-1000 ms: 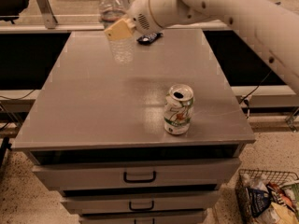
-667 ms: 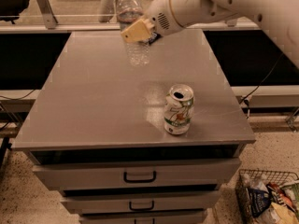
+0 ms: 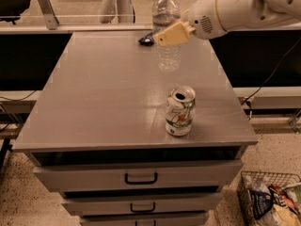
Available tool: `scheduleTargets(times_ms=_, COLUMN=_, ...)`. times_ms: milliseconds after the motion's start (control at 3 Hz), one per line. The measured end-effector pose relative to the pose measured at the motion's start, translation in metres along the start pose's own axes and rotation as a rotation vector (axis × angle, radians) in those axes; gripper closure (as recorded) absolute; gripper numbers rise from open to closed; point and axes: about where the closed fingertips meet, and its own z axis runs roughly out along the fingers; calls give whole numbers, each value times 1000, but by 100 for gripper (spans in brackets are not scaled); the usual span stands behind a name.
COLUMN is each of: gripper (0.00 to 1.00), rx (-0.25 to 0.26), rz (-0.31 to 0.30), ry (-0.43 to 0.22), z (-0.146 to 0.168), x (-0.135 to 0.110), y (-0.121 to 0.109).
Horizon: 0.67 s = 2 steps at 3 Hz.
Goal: Move water bottle near 7up can
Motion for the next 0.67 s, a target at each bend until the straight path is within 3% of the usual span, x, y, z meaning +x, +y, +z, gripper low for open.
scheduleTargets(times_ms=333, gripper=100, rx=11, rz=12, ry=-28, z=-38, x=13, y=-4)
scheduleTargets(times_ms=667, gripper=100, rx=-37, rz=45, ry=-39, z=-77, x=46, y=-2)
